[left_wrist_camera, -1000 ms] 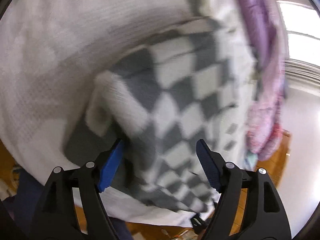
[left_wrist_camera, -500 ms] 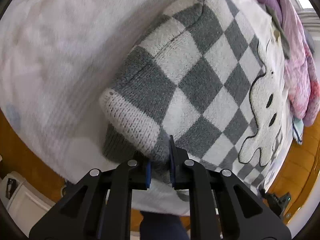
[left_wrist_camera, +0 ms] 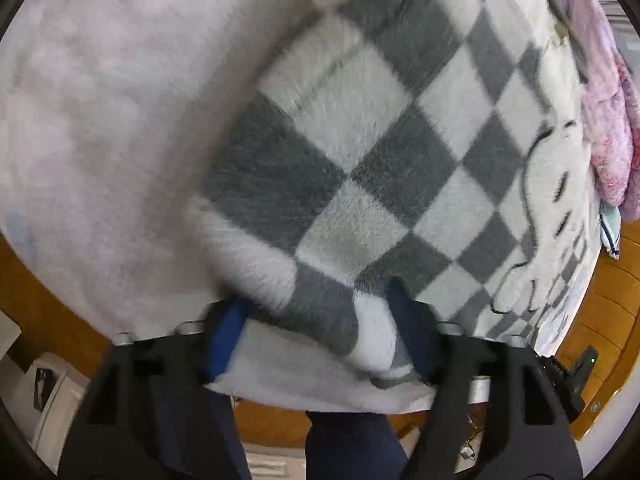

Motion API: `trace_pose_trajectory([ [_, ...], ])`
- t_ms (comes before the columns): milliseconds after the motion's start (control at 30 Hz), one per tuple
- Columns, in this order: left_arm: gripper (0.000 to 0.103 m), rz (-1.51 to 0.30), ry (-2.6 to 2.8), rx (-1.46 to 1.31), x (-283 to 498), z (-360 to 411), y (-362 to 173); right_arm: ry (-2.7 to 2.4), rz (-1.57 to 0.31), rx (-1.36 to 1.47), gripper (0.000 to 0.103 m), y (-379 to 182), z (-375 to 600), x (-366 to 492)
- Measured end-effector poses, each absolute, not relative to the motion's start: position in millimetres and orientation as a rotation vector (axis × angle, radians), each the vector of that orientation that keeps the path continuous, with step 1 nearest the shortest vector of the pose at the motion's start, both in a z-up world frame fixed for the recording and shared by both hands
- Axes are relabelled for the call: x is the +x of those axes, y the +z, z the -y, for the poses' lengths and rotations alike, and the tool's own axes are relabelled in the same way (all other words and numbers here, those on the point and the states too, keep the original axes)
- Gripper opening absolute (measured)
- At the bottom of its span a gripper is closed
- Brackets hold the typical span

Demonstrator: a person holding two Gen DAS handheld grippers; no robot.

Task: Fold large clothes
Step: 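Release the folded hem with the left tool and press the fold flat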

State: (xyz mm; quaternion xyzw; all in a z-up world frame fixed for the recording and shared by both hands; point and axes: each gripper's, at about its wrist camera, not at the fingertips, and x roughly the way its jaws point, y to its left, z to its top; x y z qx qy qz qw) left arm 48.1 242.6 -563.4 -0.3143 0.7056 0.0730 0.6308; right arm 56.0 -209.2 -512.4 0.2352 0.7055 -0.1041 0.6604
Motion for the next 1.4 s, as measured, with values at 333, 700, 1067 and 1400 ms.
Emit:
trace_pose_trajectory([
  [333, 0.078, -1.498, 0.191, -0.717, 53.6, -308.5, -522.0, -0.012, -1.457, 0.293, 0.022, -433.5, 118.6, 99.8],
  [700, 0.081, -1.512, 0.166, -0.795, 81.9, -318.2, -561.3, 0.220, -1.392, 0.119, 0.000, -466.6, -29.7, 236.2],
  [1067, 0.082, -1.537, 0.104, -0.860, 70.7, -324.2, -570.6, 0.199, -1.530, 0.246, 0.000, -504.5, -19.5, 236.5],
  [1400, 0.083, -1.552, 0.061, -0.927, 66.5, -325.4, -585.5, 0.153, -1.641, 0.427, 0.000, -546.7, -7.9, 165.6],
])
